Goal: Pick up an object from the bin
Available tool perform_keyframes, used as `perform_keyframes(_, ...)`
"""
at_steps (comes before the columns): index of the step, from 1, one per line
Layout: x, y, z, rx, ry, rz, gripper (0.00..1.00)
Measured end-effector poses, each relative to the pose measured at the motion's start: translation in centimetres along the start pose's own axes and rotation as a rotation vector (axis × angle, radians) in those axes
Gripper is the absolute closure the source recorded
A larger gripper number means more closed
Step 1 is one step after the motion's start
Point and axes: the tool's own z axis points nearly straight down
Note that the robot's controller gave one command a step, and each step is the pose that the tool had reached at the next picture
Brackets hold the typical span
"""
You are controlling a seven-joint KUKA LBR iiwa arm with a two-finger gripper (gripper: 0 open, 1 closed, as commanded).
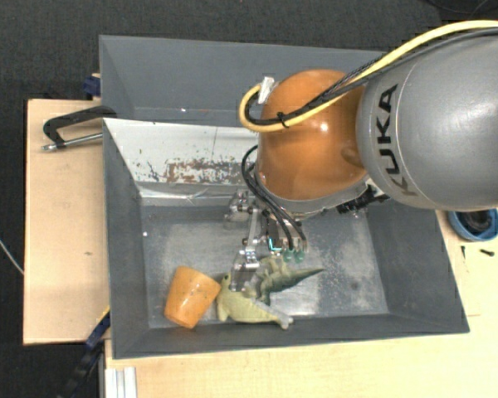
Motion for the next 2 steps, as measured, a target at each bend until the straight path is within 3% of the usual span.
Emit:
perform_keyframes(1, -0.09, -2.71, 14.75, -0.001, -0.014, -0.435, 0.0)
perform_keyframes(2, 0.02, -2.73, 14.68, -0.001, -0.01, -0.434, 1.0)
